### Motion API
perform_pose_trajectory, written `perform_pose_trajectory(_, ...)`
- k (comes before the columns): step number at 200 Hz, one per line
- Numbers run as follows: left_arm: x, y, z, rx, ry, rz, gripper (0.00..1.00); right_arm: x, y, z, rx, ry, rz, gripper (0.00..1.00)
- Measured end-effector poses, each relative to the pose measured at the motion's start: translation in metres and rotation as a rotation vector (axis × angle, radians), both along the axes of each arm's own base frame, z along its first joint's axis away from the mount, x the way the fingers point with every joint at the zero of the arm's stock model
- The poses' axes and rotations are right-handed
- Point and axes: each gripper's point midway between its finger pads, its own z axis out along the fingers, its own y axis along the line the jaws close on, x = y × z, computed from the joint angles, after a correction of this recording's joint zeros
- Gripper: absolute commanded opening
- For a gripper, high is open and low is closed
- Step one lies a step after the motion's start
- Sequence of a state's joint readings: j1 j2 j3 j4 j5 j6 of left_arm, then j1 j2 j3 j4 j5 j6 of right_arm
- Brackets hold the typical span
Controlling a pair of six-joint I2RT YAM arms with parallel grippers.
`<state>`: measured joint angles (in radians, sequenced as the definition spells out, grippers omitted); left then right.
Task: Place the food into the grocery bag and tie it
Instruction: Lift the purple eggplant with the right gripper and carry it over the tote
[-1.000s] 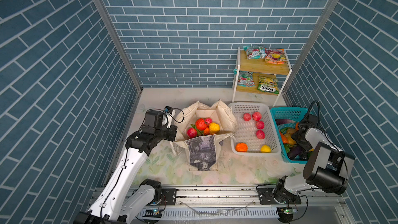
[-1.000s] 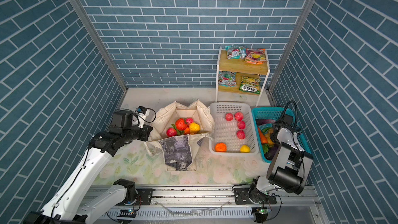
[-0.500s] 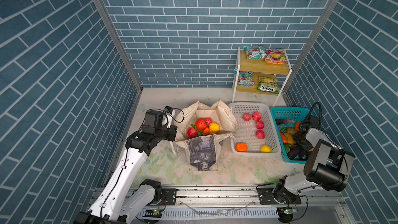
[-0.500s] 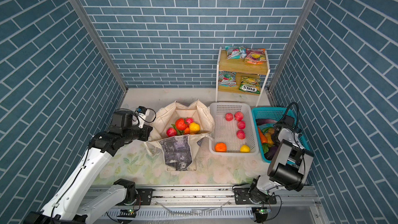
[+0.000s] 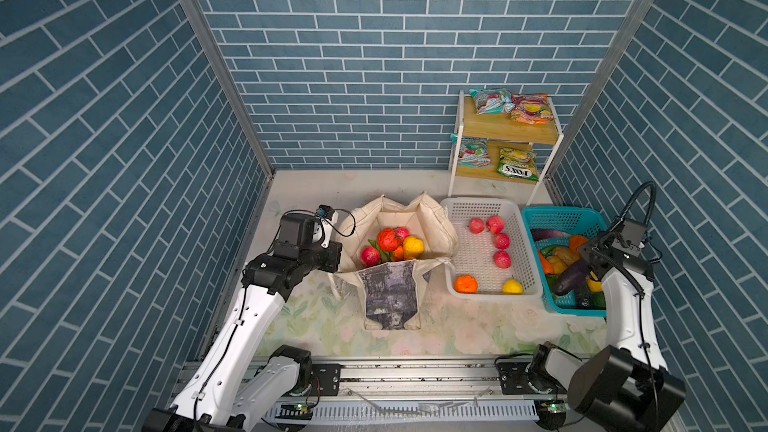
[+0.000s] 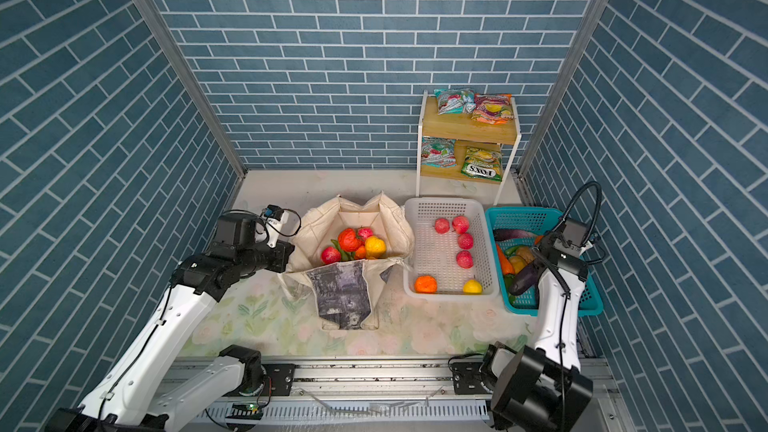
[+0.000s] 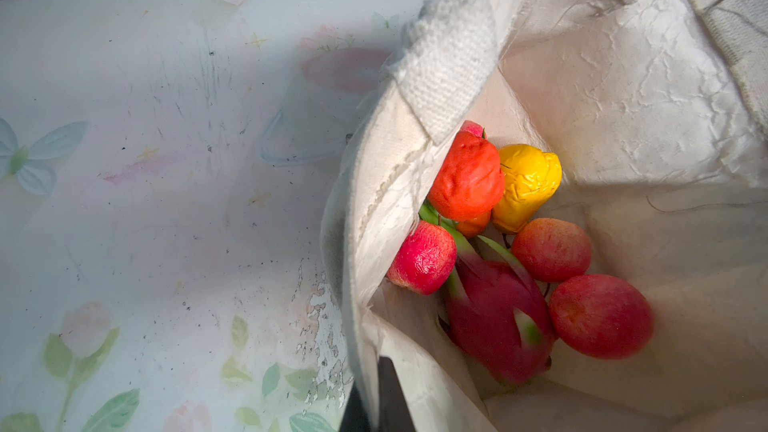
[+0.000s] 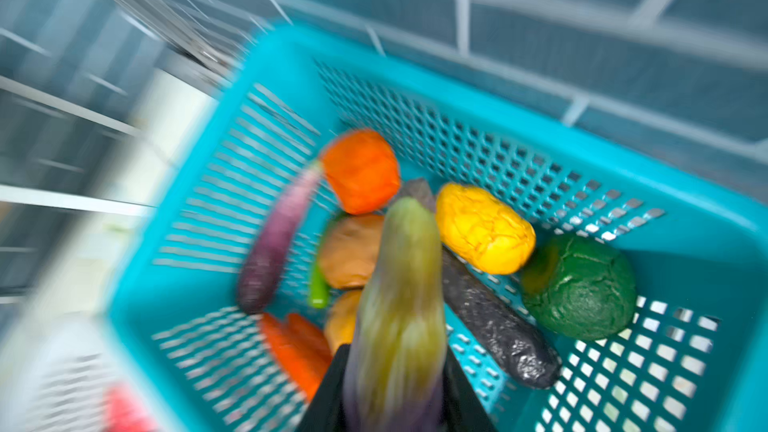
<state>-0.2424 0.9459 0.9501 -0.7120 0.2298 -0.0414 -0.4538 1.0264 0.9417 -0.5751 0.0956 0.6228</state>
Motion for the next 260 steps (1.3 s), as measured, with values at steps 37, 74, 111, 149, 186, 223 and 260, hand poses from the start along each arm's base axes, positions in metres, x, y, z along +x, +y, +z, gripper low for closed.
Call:
perform_pose_trajectory(37,0.000,0.000,0.000,0.000,0.000,0.000,0.00,-0.003,0.022,0.093,-0.034,-0.262,0.060,0.19)
perform_pose_trajectory(74,0.000,0.000,0.000,0.000,0.000,0.000,0.00,0.008,0.064,0.142,0.025,-0.412,0.193,0.19)
perform_pose_trajectory(111,0.000,0.000,0.000,0.000,0.000,0.000,0.00,0.035,0.151,0.163,0.135,-0.484,0.467,0.19)
perform_pose_trajectory(149,0.000,0.000,0.000,0.000,0.000,0.000,0.00,0.059,0.252,0.170,0.200,-0.482,0.734,0.19)
perform_pose_trajectory(186,0.000,0.000,0.000,0.000,0.000,0.000,0.00,0.063,0.350,0.195,0.203,-0.518,0.965,0.19)
perform_pose_trajectory(223,0.000,0.000,0.001,-0.002,-0.003,-0.001,0.00,0.058,0.440,0.205,0.167,-0.537,1.170,0.19)
perform_pose_trajectory(260,-0.001,0.000,0.001,-0.003,-0.004,-0.002,0.00,0.047,0.510,0.180,0.095,-0.483,1.327,0.18)
